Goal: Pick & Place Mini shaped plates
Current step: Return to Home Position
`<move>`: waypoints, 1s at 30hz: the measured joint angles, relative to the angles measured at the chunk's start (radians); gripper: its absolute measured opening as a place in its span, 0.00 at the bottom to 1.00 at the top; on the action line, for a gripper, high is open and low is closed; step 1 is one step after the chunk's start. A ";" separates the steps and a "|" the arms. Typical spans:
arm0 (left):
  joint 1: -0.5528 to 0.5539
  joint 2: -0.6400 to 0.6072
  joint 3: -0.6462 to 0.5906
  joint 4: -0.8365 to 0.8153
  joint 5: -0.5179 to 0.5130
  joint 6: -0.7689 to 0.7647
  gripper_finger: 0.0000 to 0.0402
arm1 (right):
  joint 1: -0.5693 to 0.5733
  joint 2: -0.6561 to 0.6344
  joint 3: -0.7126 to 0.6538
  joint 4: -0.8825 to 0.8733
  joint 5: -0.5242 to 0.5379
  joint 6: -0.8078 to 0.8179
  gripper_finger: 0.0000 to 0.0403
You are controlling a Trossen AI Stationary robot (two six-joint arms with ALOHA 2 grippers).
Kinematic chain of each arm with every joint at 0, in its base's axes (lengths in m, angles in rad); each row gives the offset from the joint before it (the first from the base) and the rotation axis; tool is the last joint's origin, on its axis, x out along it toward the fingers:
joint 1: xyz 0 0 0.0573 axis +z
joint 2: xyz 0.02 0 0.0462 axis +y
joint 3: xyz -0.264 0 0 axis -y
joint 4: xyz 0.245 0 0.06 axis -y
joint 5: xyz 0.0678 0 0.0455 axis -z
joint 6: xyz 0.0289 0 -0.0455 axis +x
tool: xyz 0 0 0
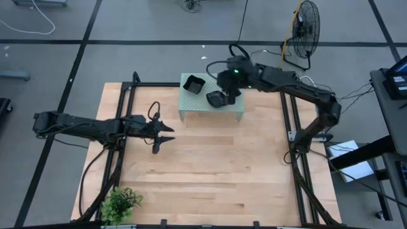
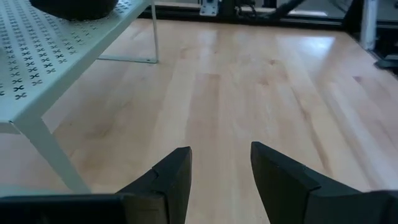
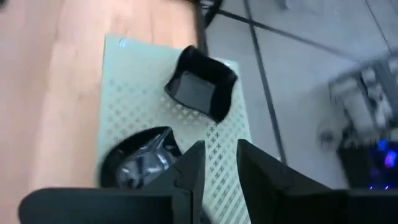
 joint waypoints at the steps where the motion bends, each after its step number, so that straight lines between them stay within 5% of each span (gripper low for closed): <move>1: 0.000 -0.013 0.000 -0.012 0.011 -0.006 0.42 | 0.010 -0.025 0.000 -0.029 0.018 0.056 0.20; 7: 0.015 -0.198 0.035 -0.256 0.027 0.032 0.42 | 0.037 -0.220 -0.102 -0.113 -0.205 0.279 0.19; 12: 0.023 -0.448 0.087 -0.481 0.038 0.043 0.42 | 0.070 -0.471 -0.371 0.029 -0.240 0.371 0.19; 21: 0.023 -0.830 0.047 -0.538 0.129 0.071 0.42 | 0.158 -0.988 -0.881 0.244 0.051 0.455 0.19; 30: 0.021 -0.800 -0.025 -0.470 0.136 0.088 0.42 | 0.249 -1.274 -1.257 0.547 0.126 0.477 0.17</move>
